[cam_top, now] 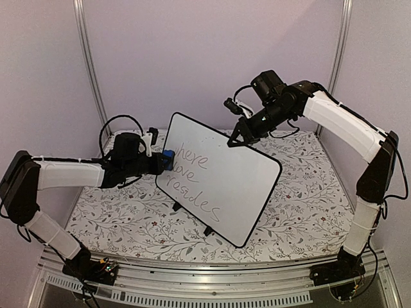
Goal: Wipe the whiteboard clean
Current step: Erase the whiteboard from the whiteboard stand.
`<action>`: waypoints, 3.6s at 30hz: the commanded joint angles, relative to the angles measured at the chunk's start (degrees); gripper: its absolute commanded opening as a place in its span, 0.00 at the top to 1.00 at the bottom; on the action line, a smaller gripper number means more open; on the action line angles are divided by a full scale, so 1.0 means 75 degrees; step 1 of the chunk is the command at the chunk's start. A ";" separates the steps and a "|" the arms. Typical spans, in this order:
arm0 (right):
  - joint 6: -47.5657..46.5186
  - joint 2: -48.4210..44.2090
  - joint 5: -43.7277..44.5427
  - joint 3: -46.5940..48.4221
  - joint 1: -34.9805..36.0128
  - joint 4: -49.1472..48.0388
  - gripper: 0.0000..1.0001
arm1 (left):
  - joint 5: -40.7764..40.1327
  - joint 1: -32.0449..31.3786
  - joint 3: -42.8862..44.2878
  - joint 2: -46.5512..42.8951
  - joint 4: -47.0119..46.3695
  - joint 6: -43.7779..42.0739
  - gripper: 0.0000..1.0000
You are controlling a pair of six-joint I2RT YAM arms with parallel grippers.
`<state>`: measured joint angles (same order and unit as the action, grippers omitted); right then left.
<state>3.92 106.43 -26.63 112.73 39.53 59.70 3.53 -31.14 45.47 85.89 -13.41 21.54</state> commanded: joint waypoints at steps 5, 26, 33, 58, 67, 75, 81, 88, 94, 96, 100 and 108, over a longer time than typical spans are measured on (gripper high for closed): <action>-0.0312 -0.0339 -0.0447 -0.0110 0.0254 0.0068 1.00 | -0.0072 -0.0181 -0.0468 -0.0166 -0.0067 0.0142 1.00; -0.0341 -0.0328 -0.0427 -0.0140 0.0264 0.0058 1.00 | 0.0040 -0.0285 0.0586 0.0292 0.0255 -0.0151 1.00; -0.0324 -0.0328 -0.0439 -0.0147 0.0266 0.0067 1.00 | -0.0018 -0.0409 -0.0108 0.0108 0.0030 0.0082 1.00; -0.0325 -0.0330 -0.0390 -0.0183 0.0292 0.0056 1.00 | -0.0110 -0.0376 0.1237 0.0542 0.0443 -0.0459 1.00; -0.0330 -0.0341 -0.0410 -0.0183 0.0294 0.0054 1.00 | 0.0003 -0.0453 0.0337 0.0231 0.0133 -0.0098 1.00; -0.0312 -0.0354 -0.0364 -0.0183 0.0302 0.0081 1.00 | 0.0011 -0.0554 -0.0242 0.0152 -0.0129 0.0092 1.00; -0.0312 -0.0329 -0.0363 -0.0183 0.0307 0.0080 1.00 | 0.0000 -0.0562 0.0011 0.0206 -0.0103 0.0010 1.00; -0.0318 -0.0326 -0.0354 -0.0182 0.0307 0.0082 1.00 | -0.0019 -0.0559 0.0818 0.0495 0.0138 -0.0237 1.00; -0.0324 -0.0339 -0.0345 -0.0203 0.0308 0.0085 1.00 | -0.0035 -0.0551 0.1075 0.0572 0.0201 -0.0307 1.00; -0.0326 -0.0337 -0.0348 -0.0206 0.0299 0.0085 1.00 | -0.0011 -0.0567 0.1026 0.0552 0.0212 -0.0289 1.00; -0.0325 -0.0328 -0.0351 -0.0206 0.0307 0.0077 1.00 | 0.0073 -0.0597 0.0707 0.0411 0.0118 -0.0130 1.00; -0.0328 -0.0328 -0.0340 -0.0195 0.0300 0.0082 1.00 | 0.0033 -0.0756 -0.0273 0.0104 -0.0234 0.0117 1.00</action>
<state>5.37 105.69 -25.36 111.85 39.55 59.68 2.61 -35.35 46.50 87.33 -14.61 21.50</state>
